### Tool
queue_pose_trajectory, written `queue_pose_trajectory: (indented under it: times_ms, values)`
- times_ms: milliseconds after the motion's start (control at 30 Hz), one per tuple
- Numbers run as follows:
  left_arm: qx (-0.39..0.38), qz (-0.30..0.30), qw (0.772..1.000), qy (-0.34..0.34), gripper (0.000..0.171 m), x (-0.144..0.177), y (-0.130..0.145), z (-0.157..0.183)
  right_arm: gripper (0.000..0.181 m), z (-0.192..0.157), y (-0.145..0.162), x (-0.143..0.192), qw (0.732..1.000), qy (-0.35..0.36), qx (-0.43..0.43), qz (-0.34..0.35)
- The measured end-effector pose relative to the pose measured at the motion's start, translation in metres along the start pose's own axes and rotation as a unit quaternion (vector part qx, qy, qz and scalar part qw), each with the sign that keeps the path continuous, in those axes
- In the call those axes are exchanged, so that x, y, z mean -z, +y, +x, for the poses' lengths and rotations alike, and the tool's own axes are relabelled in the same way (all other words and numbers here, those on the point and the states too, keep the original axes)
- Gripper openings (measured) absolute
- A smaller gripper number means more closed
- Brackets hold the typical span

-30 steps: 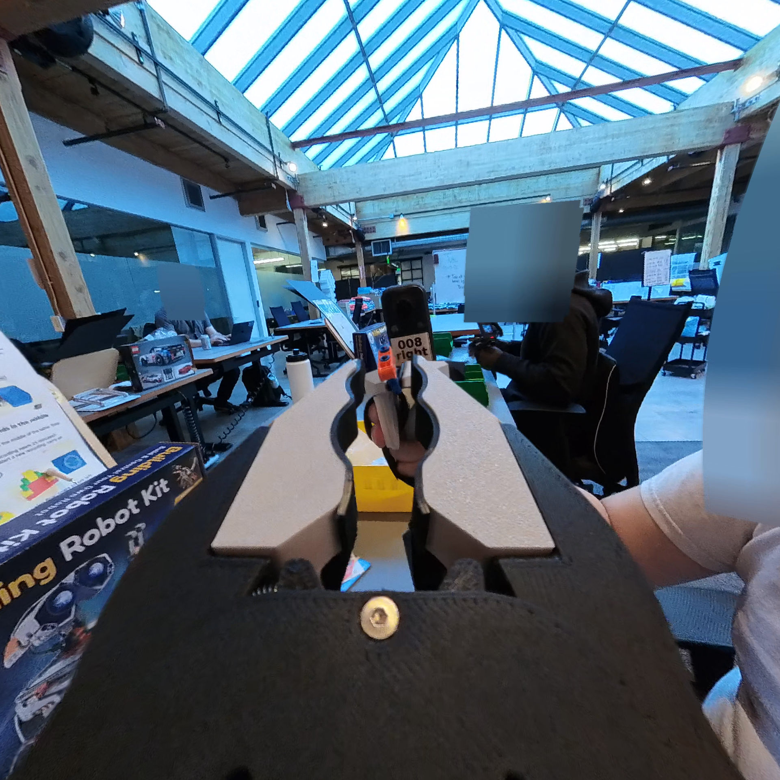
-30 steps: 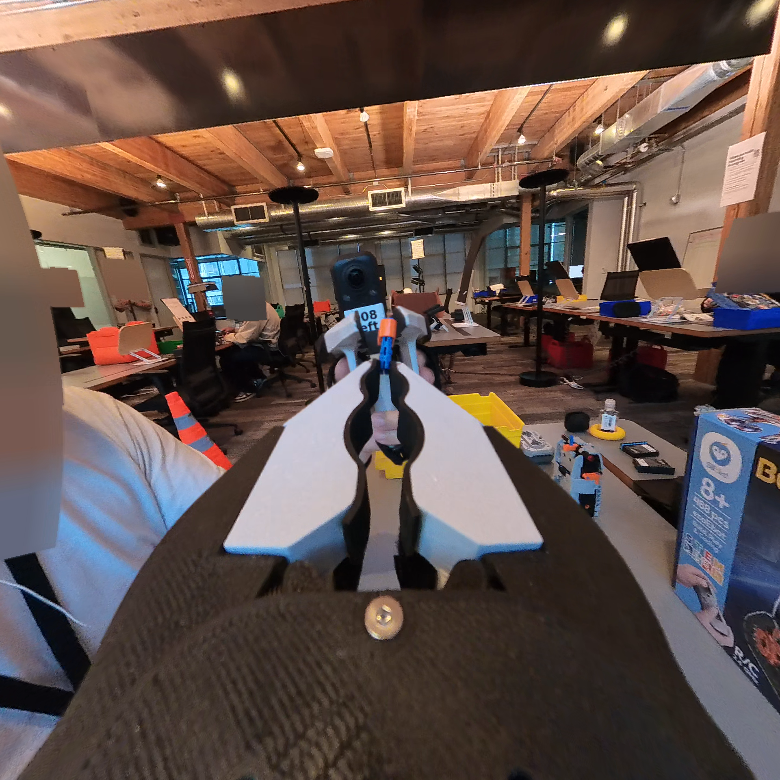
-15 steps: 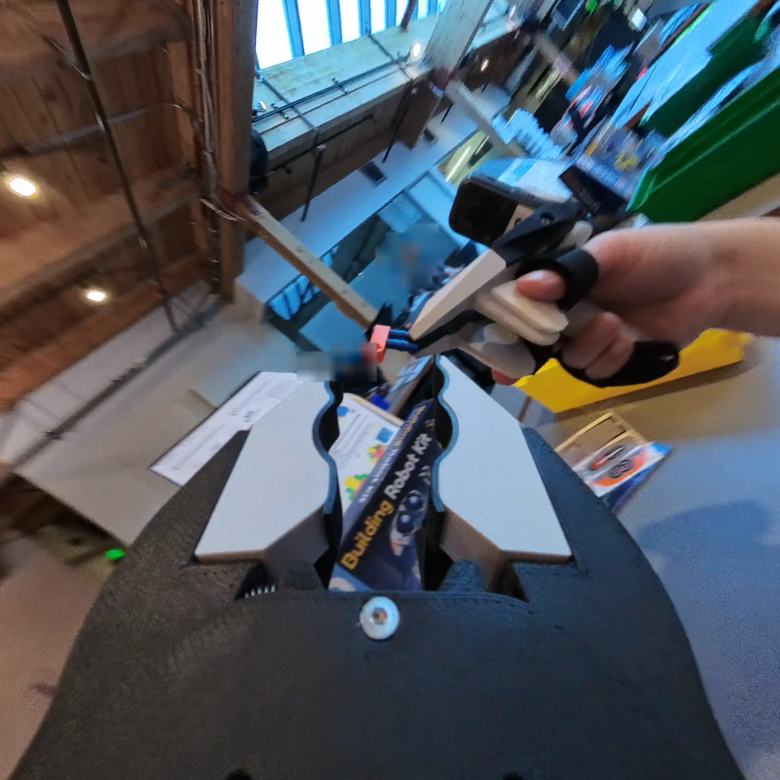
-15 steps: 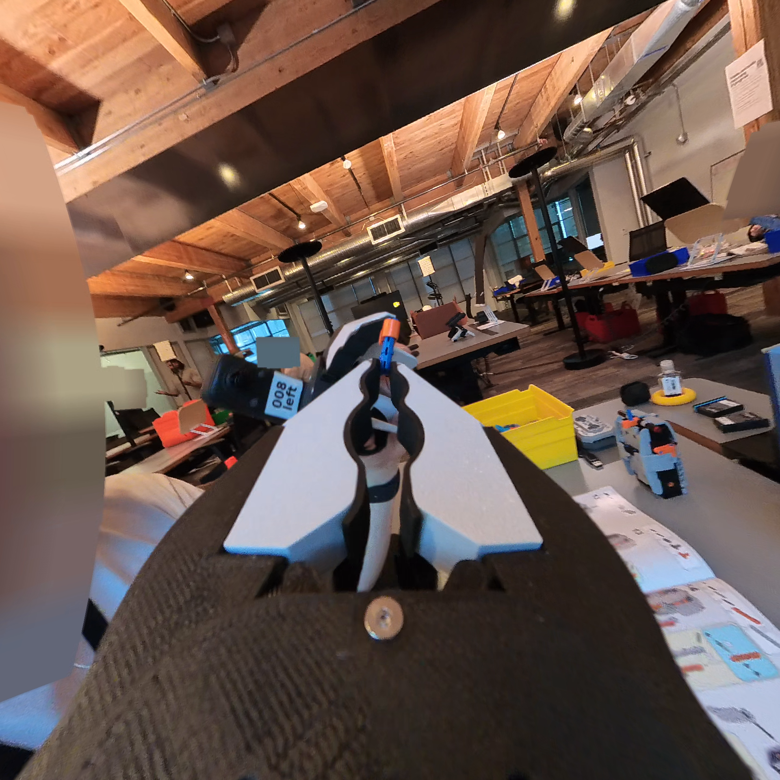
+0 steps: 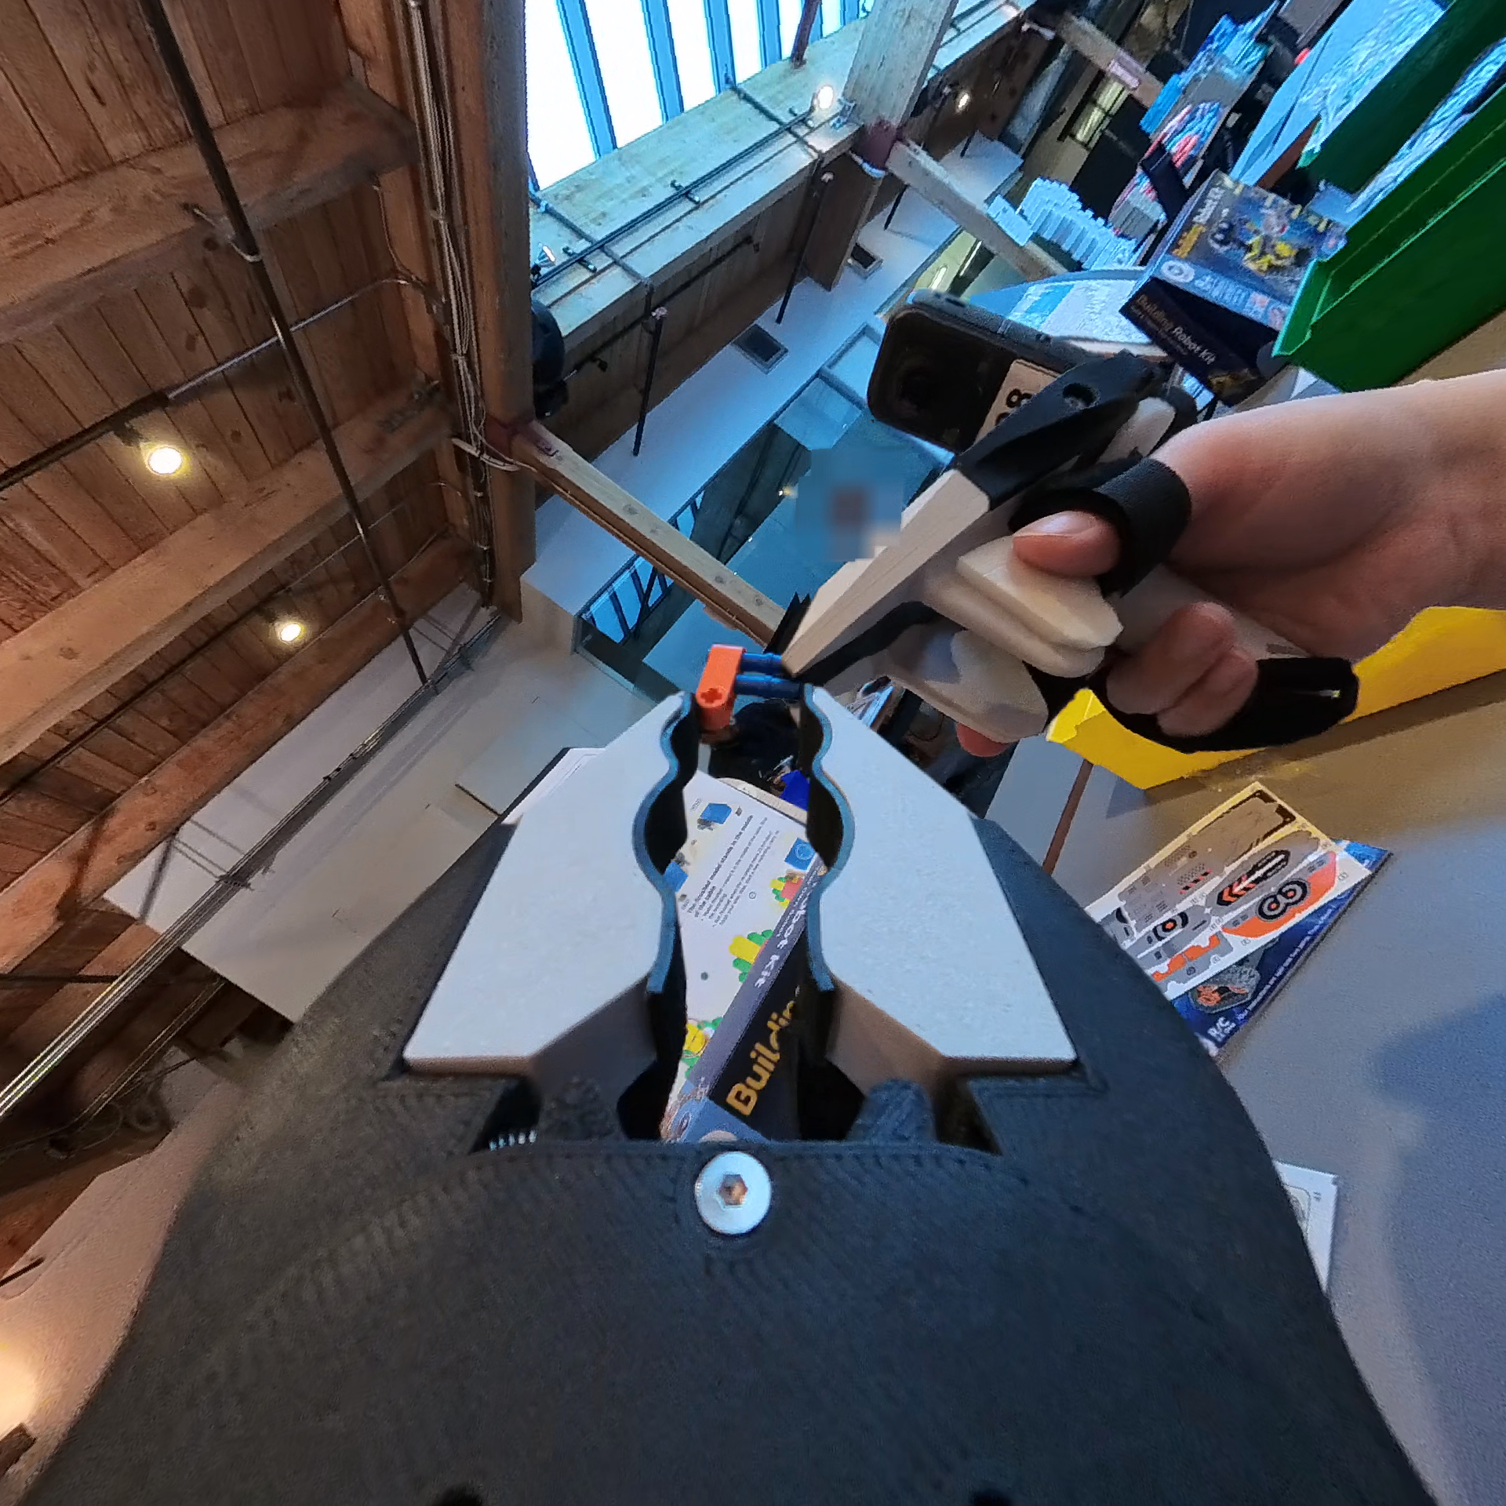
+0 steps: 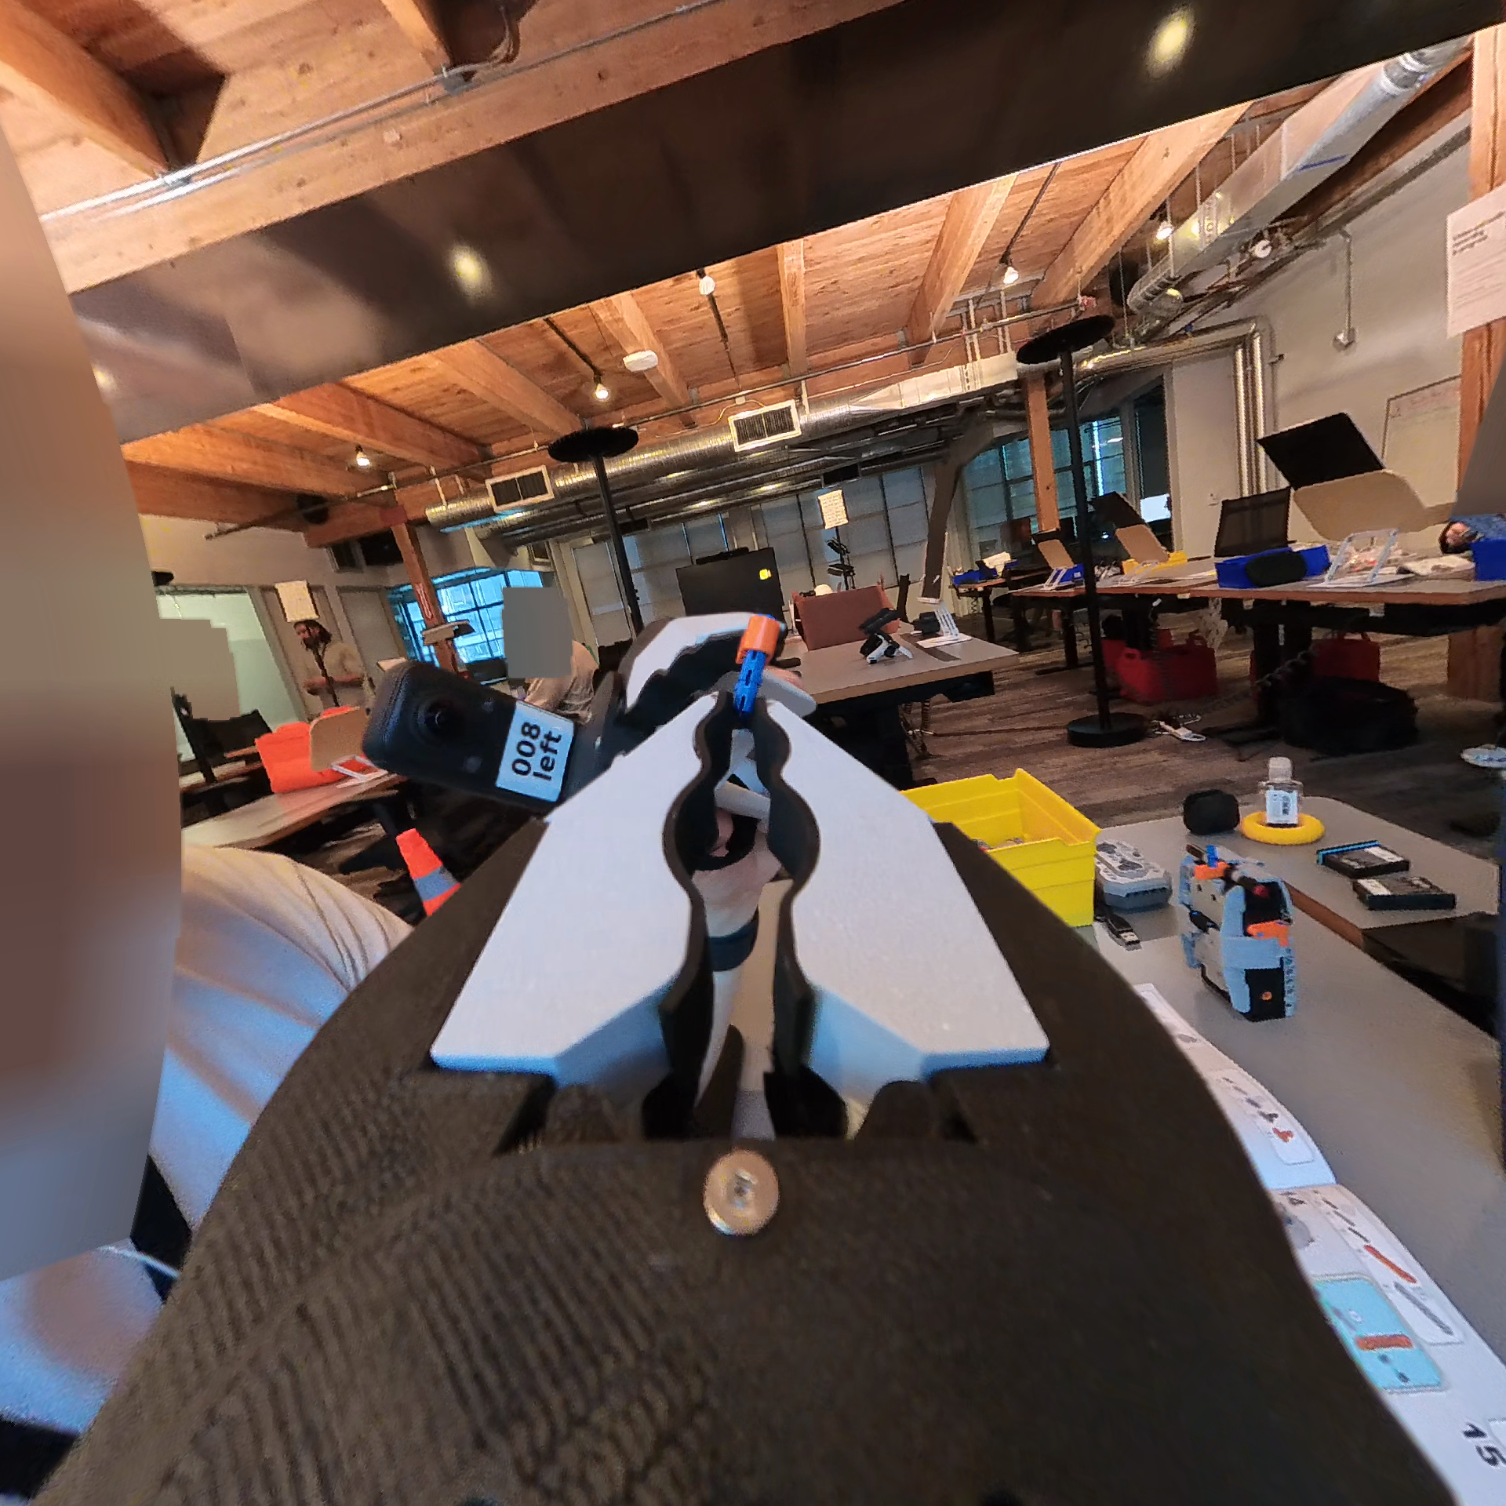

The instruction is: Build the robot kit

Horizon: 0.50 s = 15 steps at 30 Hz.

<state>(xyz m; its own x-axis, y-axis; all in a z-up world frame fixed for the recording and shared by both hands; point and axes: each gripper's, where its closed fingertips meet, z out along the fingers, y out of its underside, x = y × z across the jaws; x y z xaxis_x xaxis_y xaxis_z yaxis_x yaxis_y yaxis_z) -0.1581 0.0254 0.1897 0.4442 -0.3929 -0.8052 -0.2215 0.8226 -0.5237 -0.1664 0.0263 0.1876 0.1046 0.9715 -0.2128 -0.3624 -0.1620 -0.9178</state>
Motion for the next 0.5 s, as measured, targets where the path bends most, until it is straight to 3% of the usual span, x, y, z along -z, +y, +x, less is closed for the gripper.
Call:
queue_pose_trajectory:
  times_ms: [100,200,267,367,400,500]
  values:
    - [0.011,0.012,1.000,0.019,0.022,0.004,-0.004,0.002,0.005,-0.006,0.002,-0.001,1.000,-0.006,0.029,-0.011]
    - [0.035,0.027,0.998,0.055,0.021,0.009,-0.010,0.007,0.026,-0.017,0.003,0.004,0.990,-0.011,0.132,-0.043]
    - [0.045,0.031,0.995,0.080,0.021,0.012,-0.012,0.011,0.034,-0.022,0.005,0.013,0.952,0.016,0.297,-0.073]
    - [0.052,0.041,0.990,0.123,0.021,0.018,-0.016,0.022,0.025,-0.029,0.004,0.026,0.829,0.075,0.547,-0.090]
    - [0.053,0.045,0.989,0.132,0.021,0.019,-0.018,0.024,0.025,-0.033,0.006,0.026,0.812,0.074,0.570,-0.099]
    - [0.046,0.046,0.986,0.153,0.022,0.020,-0.017,0.032,0.031,-0.037,0.011,0.025,0.828,0.057,0.547,-0.112]
